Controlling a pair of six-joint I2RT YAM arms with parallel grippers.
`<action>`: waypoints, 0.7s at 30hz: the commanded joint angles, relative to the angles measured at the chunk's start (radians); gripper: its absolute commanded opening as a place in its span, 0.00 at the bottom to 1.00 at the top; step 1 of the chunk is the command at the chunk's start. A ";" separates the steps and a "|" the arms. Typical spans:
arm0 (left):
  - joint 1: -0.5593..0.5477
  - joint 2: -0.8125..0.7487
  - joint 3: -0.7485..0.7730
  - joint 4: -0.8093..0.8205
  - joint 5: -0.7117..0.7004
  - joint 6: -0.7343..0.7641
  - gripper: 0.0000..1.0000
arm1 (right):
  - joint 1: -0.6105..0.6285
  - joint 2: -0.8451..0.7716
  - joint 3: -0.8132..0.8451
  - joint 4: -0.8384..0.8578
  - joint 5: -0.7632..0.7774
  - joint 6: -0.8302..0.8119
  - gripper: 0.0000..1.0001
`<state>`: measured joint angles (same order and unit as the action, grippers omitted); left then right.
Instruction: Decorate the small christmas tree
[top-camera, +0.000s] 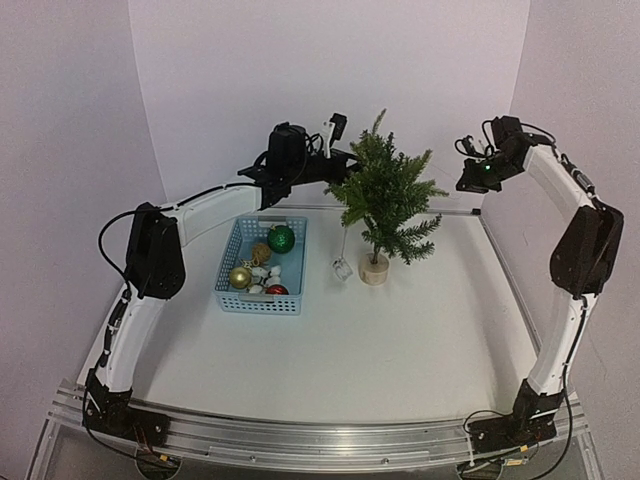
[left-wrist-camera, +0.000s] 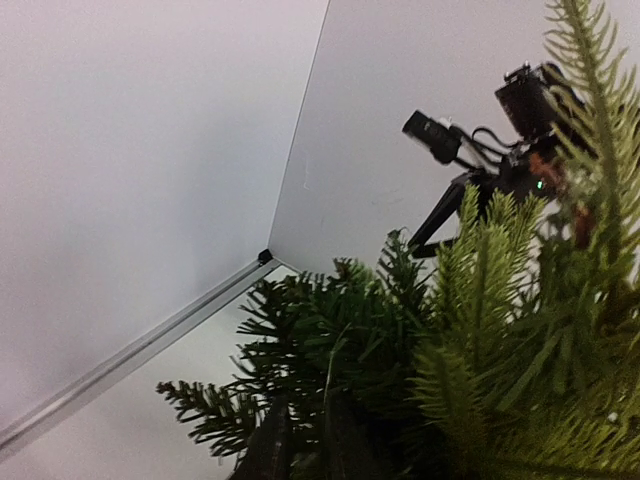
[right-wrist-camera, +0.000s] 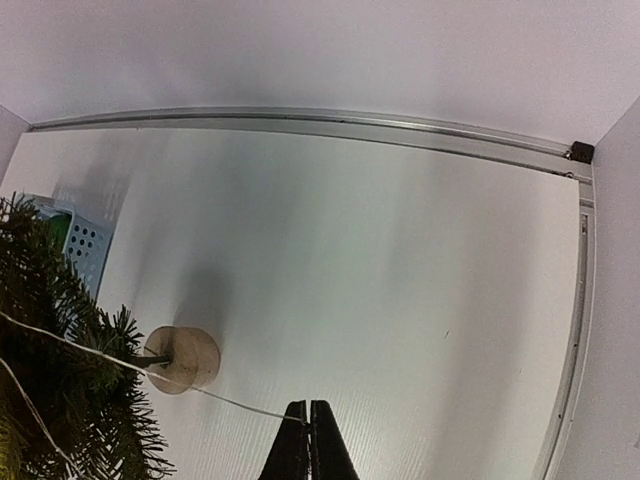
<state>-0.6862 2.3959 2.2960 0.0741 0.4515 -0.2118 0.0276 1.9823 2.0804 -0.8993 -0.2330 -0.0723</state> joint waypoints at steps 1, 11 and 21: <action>0.017 -0.013 0.060 -0.022 0.014 0.025 0.25 | -0.020 -0.091 0.014 -0.024 -0.046 0.049 0.00; 0.033 -0.081 0.140 -0.050 0.045 0.088 0.57 | -0.020 -0.110 0.079 -0.184 0.093 -0.050 0.00; 0.037 -0.158 0.206 -0.115 0.064 0.257 0.75 | -0.020 -0.200 -0.009 -0.301 -0.108 -0.142 0.00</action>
<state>-0.6544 2.3621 2.4246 -0.0295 0.4898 -0.0586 0.0063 1.8793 2.1195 -1.1339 -0.2318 -0.1724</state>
